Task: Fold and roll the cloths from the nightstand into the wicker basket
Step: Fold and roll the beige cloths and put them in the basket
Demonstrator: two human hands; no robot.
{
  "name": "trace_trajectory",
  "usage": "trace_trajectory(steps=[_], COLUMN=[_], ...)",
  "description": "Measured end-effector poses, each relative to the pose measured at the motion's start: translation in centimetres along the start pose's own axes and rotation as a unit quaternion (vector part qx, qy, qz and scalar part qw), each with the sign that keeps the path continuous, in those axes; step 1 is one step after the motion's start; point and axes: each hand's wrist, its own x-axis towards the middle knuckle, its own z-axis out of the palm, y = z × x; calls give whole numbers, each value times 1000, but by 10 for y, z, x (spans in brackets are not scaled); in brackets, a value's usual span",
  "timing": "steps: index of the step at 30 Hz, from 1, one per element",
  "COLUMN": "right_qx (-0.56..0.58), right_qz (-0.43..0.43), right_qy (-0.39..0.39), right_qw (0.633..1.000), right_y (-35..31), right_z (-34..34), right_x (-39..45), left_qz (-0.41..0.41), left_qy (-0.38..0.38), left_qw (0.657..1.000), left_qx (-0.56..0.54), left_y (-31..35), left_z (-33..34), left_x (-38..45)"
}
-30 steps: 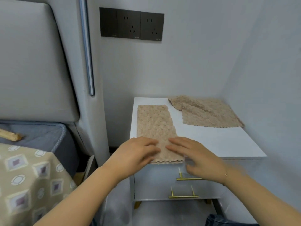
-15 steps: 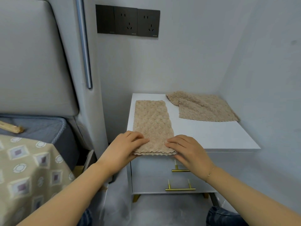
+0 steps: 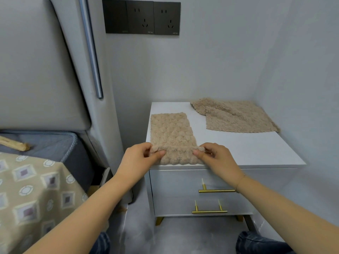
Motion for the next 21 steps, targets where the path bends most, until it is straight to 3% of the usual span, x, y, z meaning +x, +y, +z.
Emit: trace_trajectory(steps=[6, 9, 13, 16, 21], right_qx=[-23, -65, -47, -76, -166], right_qz=[58, 21, -81, -139, -180], right_qy=[54, 76, 48, 20, -40], right_qw=[997, 995, 994, 987, 969], right_y=[-2, -5, -1, 5, 11], right_z=[10, 9, 4, -1, -4], right_x=[12, 14, 14, 17, 13], left_qz=[-71, -67, 70, 196, 232], left_qy=[33, 34, 33, -3, -48], left_qw=[996, 996, 993, 967, 940], left_qx=[45, 57, 93, 163, 244], left_y=[3, 3, -1, -10, -19], left_z=[5, 5, -1, -11, -18], left_x=[9, 9, 4, 6, 6])
